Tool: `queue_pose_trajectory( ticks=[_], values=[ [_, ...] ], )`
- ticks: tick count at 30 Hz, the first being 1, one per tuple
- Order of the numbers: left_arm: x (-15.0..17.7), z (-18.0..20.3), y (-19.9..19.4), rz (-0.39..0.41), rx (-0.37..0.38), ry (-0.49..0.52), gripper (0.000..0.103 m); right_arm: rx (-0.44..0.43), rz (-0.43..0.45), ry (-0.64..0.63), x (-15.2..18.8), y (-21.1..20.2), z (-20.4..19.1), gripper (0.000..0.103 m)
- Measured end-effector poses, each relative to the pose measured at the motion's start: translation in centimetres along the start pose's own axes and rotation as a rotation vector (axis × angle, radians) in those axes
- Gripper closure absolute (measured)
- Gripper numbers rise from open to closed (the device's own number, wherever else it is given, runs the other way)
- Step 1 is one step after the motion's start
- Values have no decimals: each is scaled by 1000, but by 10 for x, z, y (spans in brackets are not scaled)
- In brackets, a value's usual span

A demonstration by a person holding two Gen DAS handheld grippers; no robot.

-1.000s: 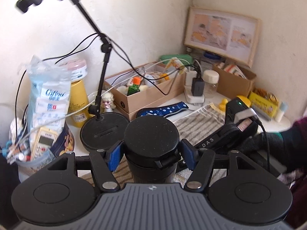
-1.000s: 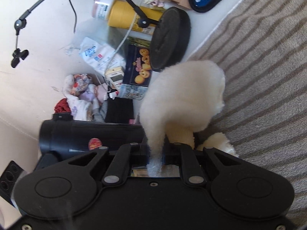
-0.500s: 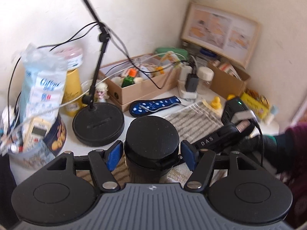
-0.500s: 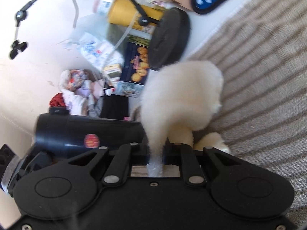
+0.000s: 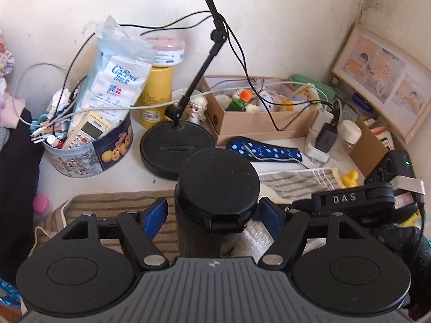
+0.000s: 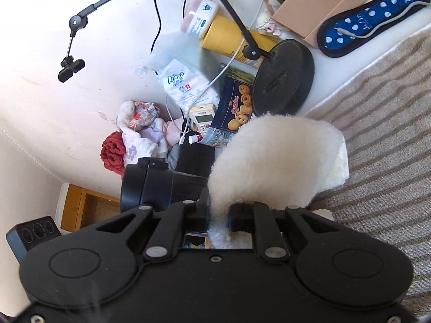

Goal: Clean container
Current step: 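Rub the towel down the tumbler's side with the right gripper, then sweep the towel across the tumbler lid with the right gripper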

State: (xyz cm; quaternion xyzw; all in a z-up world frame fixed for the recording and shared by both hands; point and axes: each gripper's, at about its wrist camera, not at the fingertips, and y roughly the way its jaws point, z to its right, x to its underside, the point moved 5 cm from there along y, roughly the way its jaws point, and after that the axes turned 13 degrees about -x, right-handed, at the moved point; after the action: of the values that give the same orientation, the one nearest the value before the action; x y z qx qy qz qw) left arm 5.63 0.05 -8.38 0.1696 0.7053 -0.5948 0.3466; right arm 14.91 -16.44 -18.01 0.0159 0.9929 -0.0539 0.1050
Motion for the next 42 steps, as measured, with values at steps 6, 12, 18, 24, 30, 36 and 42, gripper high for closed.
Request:
queue_pose_trajectory(
  ticks=[6,12,18,24,30,36,42],
  values=[
    [-2,-2,1,44,22,47,37,-9,-10,-1,3,1,-2,92],
    [-3,-6,2,76,122,166,40,-19,-2,-3,2,-1,-4,92],
    [-2,-15,7,116,315,340,40,-36,15,-9,1,-6,-8,92],
    [-8,-27,13,100,433,420,39,-64,22,-28,2,-9,-20,92],
    [-6,-17,7,85,343,348,39,-88,17,-87,-1,-10,-46,92],
    [-2,-8,-1,85,252,274,38,-112,6,-205,-8,-11,-85,92],
    [-1,-13,-6,120,238,298,40,-131,-9,-272,-16,-7,-105,92]
  ],
)
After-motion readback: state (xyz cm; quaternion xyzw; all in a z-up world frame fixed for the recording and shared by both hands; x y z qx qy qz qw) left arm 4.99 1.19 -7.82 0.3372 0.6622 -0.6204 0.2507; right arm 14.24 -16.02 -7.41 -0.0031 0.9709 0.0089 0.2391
